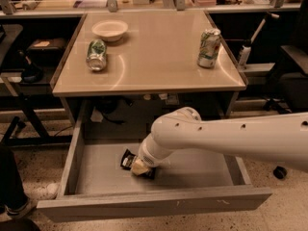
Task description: Pick rxbar chocolate from top drawer and place on counter
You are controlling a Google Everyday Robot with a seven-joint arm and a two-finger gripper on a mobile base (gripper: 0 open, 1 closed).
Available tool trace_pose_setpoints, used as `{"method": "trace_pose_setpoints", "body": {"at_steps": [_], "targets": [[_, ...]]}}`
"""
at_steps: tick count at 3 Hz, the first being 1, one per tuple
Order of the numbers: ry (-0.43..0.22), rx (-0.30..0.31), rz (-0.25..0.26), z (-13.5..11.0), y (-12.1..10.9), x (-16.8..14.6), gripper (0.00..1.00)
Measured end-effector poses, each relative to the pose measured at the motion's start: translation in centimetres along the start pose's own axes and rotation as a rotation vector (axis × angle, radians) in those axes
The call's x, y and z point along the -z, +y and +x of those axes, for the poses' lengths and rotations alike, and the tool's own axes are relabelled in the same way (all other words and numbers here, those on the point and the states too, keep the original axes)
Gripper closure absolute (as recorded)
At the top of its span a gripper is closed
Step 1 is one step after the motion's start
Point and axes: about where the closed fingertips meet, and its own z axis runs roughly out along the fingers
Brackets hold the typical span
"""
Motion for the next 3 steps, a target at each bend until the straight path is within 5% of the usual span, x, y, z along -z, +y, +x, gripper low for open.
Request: {"method": "trace_pose_setpoints", "body": {"at_steps": [3], "targets": [[0.020,0.022,0.039,-5.3,-2.4,11.6,1.00]]}}
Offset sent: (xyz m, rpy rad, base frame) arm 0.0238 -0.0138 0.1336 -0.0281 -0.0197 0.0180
